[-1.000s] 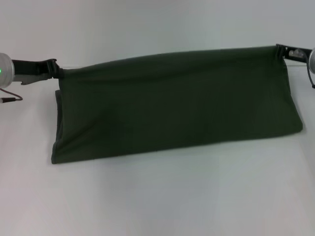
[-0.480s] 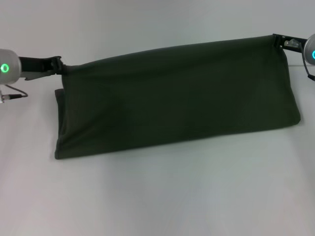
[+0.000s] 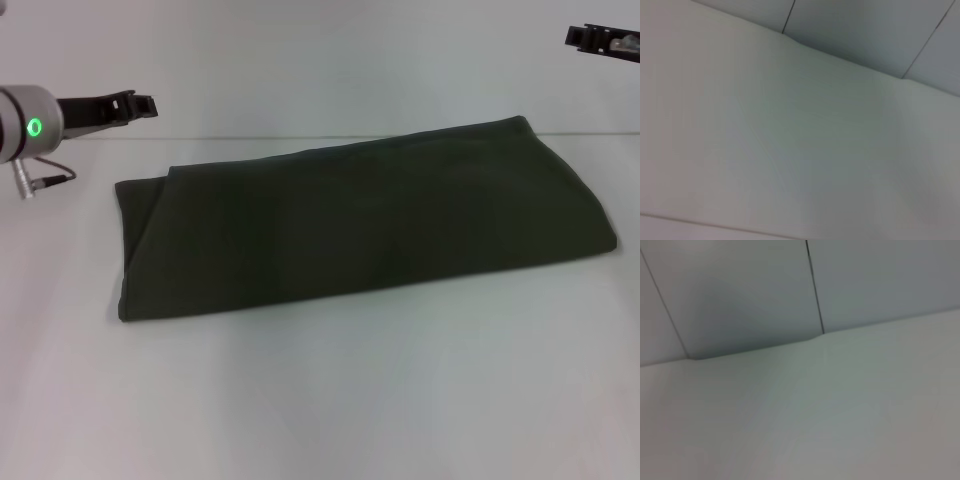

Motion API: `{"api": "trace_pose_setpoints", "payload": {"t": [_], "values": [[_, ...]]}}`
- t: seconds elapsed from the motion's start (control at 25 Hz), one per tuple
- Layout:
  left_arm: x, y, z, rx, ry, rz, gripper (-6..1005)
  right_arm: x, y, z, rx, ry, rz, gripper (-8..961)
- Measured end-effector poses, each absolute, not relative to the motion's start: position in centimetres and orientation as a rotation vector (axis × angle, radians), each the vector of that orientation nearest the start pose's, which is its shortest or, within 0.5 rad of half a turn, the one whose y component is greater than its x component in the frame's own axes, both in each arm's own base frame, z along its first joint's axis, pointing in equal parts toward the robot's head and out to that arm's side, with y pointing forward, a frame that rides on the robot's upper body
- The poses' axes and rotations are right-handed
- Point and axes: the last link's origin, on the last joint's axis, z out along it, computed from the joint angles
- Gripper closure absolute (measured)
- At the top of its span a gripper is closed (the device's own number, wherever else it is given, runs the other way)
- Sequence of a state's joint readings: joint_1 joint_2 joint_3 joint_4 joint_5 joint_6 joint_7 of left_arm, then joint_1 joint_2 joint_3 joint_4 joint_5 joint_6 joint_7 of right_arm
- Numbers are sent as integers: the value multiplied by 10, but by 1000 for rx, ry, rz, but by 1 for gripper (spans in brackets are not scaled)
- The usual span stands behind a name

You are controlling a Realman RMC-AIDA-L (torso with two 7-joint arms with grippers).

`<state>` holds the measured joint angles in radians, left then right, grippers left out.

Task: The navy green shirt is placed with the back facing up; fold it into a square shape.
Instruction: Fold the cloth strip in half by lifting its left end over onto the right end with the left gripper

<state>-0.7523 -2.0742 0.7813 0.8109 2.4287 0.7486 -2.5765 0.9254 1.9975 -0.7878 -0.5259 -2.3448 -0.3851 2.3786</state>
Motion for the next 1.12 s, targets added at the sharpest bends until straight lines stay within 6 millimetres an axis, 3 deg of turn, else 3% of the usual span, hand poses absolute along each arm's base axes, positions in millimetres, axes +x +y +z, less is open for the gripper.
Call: {"api": "trace_pose_setpoints", "payload": {"t": [0.16, 0.36, 0.44, 0.48, 0.6, 0.68, 1.12], "values": [[-248, 448, 62, -1800, -1411, -540, 649, 238, 496, 76, -1788, 1255, 495, 504], [-263, 406, 58, -1871, -1655, -811, 545, 260, 439, 74, -1907, 1462, 745, 383], [-273, 388, 50, -1870, -1770, -925, 306, 269, 419, 70, -1932, 1508, 861, 335], [-283, 372, 43, -1853, -1863, -1034, 274, 275, 409, 68, -1931, 1536, 929, 306], [-296, 355, 35, -1802, -1943, -1122, 177, 289, 386, 63, -1913, 1590, 1053, 220], [-307, 344, 27, -1748, -2002, -1152, 113, 297, 377, 60, -1902, 1613, 1085, 163], [-348, 318, 6, -1538, -2117, -1050, 109, 301, 371, 54, -1906, 1634, 1092, 179]]}}
